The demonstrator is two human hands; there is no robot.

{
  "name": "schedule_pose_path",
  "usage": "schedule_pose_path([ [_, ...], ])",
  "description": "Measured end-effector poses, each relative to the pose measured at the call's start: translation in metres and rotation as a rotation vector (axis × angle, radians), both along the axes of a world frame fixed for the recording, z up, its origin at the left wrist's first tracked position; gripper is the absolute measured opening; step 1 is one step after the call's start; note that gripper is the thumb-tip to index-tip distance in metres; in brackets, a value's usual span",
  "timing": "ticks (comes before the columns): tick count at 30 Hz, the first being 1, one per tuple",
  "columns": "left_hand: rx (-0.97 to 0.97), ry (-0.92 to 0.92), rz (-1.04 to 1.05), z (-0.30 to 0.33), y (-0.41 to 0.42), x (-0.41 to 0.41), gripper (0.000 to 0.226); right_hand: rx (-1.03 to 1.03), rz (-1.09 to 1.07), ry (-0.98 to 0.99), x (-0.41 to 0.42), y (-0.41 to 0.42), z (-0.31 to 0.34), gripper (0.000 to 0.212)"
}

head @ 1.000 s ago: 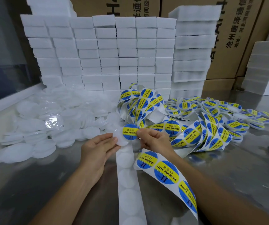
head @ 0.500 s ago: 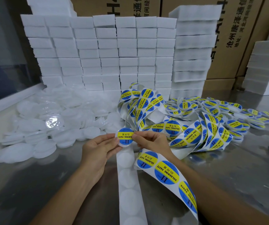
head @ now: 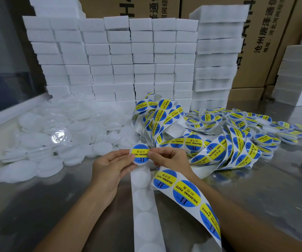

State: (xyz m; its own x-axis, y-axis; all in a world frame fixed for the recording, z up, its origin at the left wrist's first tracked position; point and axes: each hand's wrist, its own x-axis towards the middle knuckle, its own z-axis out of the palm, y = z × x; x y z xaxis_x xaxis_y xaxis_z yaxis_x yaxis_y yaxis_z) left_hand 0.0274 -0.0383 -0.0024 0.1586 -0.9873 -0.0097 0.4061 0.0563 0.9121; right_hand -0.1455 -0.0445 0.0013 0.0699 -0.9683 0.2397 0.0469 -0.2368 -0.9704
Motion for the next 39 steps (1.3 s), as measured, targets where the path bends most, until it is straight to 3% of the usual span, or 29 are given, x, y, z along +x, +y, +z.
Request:
schedule_pose_path([
  [10, -0.053, -0.054, -0.004, -0.003, 0.003, -0.003, 0.023, 0.018, -0.135, 0.057, 0.004, -0.005, -0.006, 0.010],
  [14, -0.062, -0.042, -0.030, -0.003, 0.003, -0.002, 0.027, 0.041, -0.245, 0.115, 0.006, -0.009, -0.010, 0.023],
  [17, -0.057, -0.007, -0.071, -0.002, 0.003, -0.002, 0.037, -0.064, -0.205, 0.163, 0.009, -0.008, -0.012, 0.019],
  [22, -0.053, 0.108, -0.166, -0.003, 0.003, -0.007, 0.043, -0.130, -0.054, 0.270, 0.015, -0.005, -0.010, 0.046],
  [24, -0.046, 0.125, -0.189, -0.003, 0.004, -0.006, 0.044, -0.142, -0.056, 0.302, 0.014, -0.004, -0.009, 0.043],
  [27, -0.044, 0.127, -0.227, -0.002, 0.004, -0.004, 0.044, -0.110, -0.097, 0.291, 0.012, -0.006, -0.008, 0.022],
  [32, -0.037, 0.100, -0.225, -0.003, 0.003, -0.005, 0.047, -0.062, -0.137, 0.282, 0.014, -0.010, -0.011, 0.022],
  [36, -0.071, -0.029, -0.234, -0.006, 0.004, -0.007, 0.043, -0.023, -0.165, 0.270, 0.019, -0.006, -0.012, 0.041],
  [39, -0.098, -0.095, -0.279, -0.007, 0.006, -0.008, 0.039, -0.027, -0.219, 0.244, 0.017, -0.008, -0.013, 0.041],
])
